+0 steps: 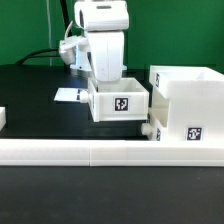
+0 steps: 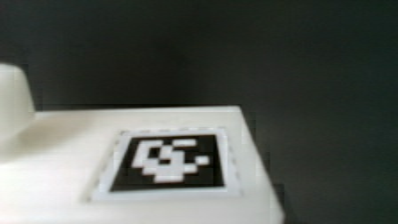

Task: Assemble drawer

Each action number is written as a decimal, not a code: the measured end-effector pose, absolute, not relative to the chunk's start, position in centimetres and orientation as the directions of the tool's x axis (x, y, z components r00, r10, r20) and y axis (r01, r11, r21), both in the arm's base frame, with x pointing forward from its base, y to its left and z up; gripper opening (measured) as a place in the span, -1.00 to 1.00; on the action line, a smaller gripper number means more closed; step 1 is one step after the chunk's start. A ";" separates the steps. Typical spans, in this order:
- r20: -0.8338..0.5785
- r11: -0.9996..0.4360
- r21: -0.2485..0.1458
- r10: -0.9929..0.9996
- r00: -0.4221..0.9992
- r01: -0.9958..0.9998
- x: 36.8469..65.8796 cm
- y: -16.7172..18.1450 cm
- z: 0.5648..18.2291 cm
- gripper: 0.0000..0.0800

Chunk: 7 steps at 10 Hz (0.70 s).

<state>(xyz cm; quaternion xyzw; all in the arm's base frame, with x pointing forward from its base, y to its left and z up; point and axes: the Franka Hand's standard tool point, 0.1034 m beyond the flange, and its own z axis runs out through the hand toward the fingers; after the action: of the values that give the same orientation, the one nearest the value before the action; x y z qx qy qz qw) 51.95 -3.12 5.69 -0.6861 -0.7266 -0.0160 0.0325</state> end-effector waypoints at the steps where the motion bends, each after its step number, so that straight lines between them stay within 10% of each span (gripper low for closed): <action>1: 0.069 0.058 -0.022 0.996 -0.057 0.998 52.0 -3.1 5.7 -0.89; 7: 0.076 0.060 -0.010 0.995 -0.059 0.998 54.1 -2.7 6.0 -0.89</action>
Offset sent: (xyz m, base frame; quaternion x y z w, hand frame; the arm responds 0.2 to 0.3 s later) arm 0.0254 0.0031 0.0034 0.0071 -0.0020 -0.0017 1.0000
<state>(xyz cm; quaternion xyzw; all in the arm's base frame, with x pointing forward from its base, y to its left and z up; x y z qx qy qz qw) 54.10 -2.75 5.98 -0.6851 -0.7274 -0.0224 0.0313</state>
